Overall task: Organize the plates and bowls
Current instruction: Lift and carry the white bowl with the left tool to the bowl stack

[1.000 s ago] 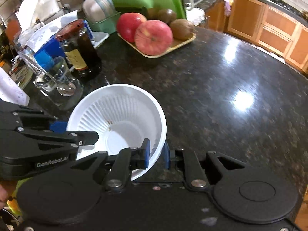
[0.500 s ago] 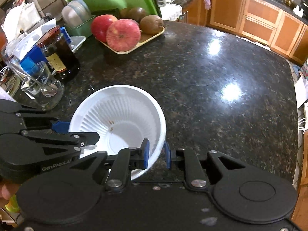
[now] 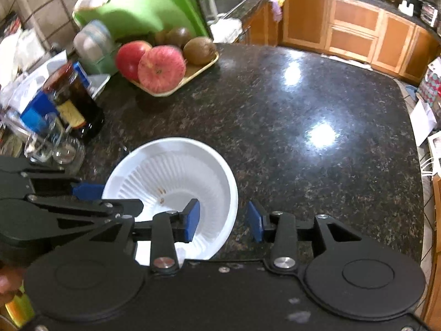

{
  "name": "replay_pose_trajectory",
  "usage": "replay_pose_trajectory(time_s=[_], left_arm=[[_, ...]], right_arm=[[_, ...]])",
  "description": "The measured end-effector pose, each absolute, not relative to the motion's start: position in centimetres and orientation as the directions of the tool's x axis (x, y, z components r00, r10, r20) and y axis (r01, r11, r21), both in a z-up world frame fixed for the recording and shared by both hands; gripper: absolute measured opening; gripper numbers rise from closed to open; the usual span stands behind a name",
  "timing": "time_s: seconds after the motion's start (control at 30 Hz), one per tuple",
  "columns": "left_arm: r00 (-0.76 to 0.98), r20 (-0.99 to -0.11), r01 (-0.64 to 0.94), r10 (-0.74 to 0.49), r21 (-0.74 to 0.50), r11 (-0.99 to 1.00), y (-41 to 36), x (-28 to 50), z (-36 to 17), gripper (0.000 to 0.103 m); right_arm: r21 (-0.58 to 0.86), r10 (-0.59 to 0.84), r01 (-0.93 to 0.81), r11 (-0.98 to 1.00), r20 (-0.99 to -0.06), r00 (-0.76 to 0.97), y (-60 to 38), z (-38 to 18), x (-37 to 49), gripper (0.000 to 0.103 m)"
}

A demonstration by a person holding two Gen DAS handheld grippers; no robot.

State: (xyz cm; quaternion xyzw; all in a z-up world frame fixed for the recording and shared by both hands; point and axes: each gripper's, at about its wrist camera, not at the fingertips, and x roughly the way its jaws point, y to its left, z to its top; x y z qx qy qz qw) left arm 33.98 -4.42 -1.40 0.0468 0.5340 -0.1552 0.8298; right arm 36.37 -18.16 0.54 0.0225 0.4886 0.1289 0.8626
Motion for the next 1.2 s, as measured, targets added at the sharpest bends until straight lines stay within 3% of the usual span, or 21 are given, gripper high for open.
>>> replay_pose_trajectory(time_s=[0.23, 0.33, 0.5, 0.73, 1.03, 1.2], left_arm=[[0.400, -0.897, 0.281, -0.189, -0.076, 0.957, -4.3, 34.4, -1.4, 0.041], [0.435, -0.883, 0.276, -0.177, -0.056, 0.959, -4.3, 34.5, -1.0, 0.047], [0.448, -0.875, 0.260, -0.183, -0.068, 0.963, -4.1, 35.0, -0.6, 0.047], [0.437, -0.882, 0.287, -0.174, -0.046, 0.957, -4.6, 35.6, -1.3, 0.038], [0.462, -0.867, 0.320, -0.189, -0.035, 0.947, -5.3, 35.6, -1.3, 0.037], [0.448, -0.875, 0.318, -0.185, -0.037, 0.947, -5.2, 35.7, -2.0, 0.024]], right_arm=[[0.169, 0.256, -0.226, 0.959, -0.857, 0.447, -18.0, 0.0, 36.8, 0.041], [0.200, 0.278, -0.217, 0.956, -0.854, 0.439, -18.2, -0.2, 37.1, 0.041], [0.196, 0.273, -0.213, 0.957, -0.858, 0.436, -18.2, -0.4, 37.5, 0.031], [0.207, 0.280, -0.209, 0.956, -0.860, 0.427, -18.3, -0.4, 37.4, 0.026], [0.189, 0.256, -0.190, 0.963, -0.860, 0.442, -18.3, -0.6, 37.1, 0.021], [0.176, 0.244, -0.188, 0.966, -0.862, 0.444, -18.0, -0.6, 37.0, 0.016]])
